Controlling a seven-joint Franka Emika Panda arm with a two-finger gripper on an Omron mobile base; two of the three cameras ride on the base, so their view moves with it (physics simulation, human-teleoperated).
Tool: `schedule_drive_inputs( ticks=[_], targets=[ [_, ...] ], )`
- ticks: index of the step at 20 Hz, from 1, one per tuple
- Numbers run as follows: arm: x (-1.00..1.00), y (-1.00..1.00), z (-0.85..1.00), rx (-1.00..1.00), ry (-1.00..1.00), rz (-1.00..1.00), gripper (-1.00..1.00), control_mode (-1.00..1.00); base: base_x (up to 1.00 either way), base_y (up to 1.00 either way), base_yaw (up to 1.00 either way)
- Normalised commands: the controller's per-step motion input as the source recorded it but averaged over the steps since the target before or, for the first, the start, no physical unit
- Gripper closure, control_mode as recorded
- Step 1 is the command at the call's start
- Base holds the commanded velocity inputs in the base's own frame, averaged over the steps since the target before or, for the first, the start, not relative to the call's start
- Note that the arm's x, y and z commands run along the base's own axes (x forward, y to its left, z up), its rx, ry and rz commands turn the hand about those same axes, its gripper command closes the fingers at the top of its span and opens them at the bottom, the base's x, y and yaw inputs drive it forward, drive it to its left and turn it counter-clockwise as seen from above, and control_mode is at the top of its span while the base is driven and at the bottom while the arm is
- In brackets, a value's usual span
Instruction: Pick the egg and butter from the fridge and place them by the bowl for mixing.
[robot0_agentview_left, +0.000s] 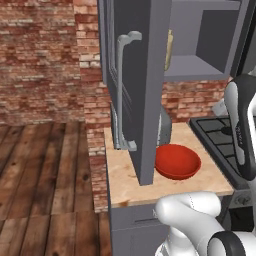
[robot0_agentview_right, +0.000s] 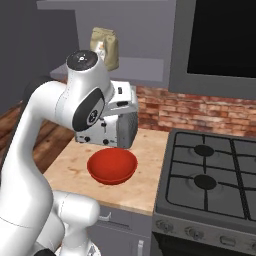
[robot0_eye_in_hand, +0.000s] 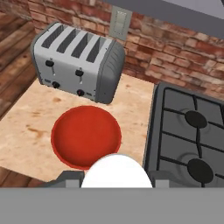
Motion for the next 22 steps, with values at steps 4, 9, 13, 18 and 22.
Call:
schedule_drive_inputs(
  ticks=[4, 9, 13, 18, 22],
  targets=[
    [0.00, 0.00, 0.00, 0.00, 0.00, 0.00, 1.00, 1.00, 0.00, 0.00, 0.00],
    [0.00, 0.00, 0.00, 0.00, 0.00, 0.00, 1.00, 1.00, 0.00, 0.00, 0.00],
    [-0.07, 0.20, 0.00, 0.00, 0.00, 0.00, 1.00, -1.00, 0.00, 0.00, 0.00],
    [-0.04, 0.58, -0.01, -0.01, 0.00, 0.05, 1.00, -1.00, 0.00, 0.00, 0.00],
    [-0.14, 0.44, -0.09, -0.03, -0.03, 0.25, 1.00, -1.00, 0.00, 0.00, 0.00]
  ],
)
